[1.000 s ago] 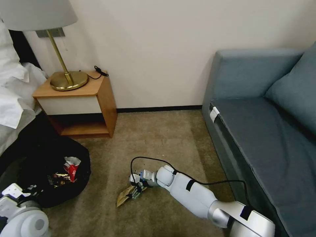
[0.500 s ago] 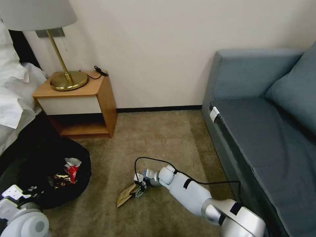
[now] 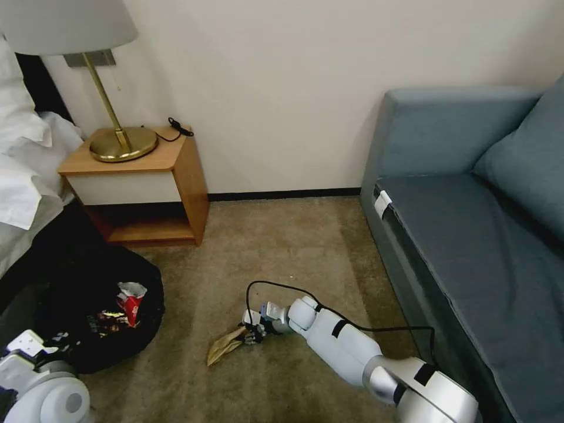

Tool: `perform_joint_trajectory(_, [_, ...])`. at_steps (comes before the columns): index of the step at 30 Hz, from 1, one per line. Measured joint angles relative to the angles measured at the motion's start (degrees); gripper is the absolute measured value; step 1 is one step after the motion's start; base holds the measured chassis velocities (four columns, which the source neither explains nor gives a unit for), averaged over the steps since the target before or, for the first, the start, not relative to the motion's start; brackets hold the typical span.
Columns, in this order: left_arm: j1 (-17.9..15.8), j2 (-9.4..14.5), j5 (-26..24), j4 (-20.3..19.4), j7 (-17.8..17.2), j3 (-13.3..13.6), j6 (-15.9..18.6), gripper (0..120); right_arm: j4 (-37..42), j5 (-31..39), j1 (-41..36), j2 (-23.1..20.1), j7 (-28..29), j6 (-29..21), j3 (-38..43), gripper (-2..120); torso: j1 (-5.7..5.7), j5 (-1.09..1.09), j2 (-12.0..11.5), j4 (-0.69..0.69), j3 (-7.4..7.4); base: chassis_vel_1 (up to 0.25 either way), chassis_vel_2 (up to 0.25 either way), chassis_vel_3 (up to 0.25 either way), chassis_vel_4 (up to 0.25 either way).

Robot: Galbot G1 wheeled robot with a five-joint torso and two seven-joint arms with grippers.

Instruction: Pick up the trash bin, then pick up the garbage on the floor and place it into the trash bin.

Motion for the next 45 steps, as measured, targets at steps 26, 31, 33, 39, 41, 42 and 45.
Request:
perform_joint_trajectory(26, [1.11,-1.47,1.56,-1.14,0.21,0.54,-0.55,0,8.1,15.01,1.03,1.21,8.24,3.48,11.01,0,0.0,0.0,0.0,0.0,0.0,0.0,0.0,0.0,0.0])
perform_joint_trajectory(31, [1.06,-2.02,2.35,-1.15,0.33,0.84,-0.84,0,15.83,22.21,0.62,1.32,18.23,4.49,7.8,0,0.0,-0.01,0.0,0.0,0.0,0.0,0.0,0.0,0.0])
perform_joint_trajectory(33, [1.05,-2.02,2.47,-1.28,0.37,0.89,-0.9,0,19.9,26.33,0.12,1.51,22.37,5.11,5.42,0,0.0,-0.01,0.0,0.0,0.0,0.0,0.0,0.0,0.0])
perform_joint_trajectory(39, [0.59,-1.95,3.08,-1.72,0.34,1.33,-0.84,0,31.04,36.67,-0.92,1.84,24.88,2.42,-0.8,0,0.0,0.0,0.0,0.01,0.0,0.0,0.0,0.0,0.0])
perform_joint_trajectory(41, [0.45,-1.94,3.29,-1.84,0.27,1.48,-0.72,0,34.79,38.88,-1.43,1.72,24.17,1.25,-3.26,0,0.0,-0.01,0.0,0.01,0.0,0.0,0.0,0.0,0.0])
perform_joint_trajectory(42, [0.44,-1.93,3.42,-1.89,0.23,1.51,-0.69,0,36.14,39.64,-1.63,1.59,23.78,0.92,-4.39,0,0.0,-0.01,0.0,0.0,0.0,0.0,0.0,0.0,0.0])
perform_joint_trajectory(45, [0.47,-1.9,3.54,-2.15,0.16,1.54,-0.58,0,38.64,41.23,-2.15,1.32,23.07,0.22,-6.97,0,0.0,-0.01,0.0,0.01,0.0,0.0,0.0,0.0,0.0])
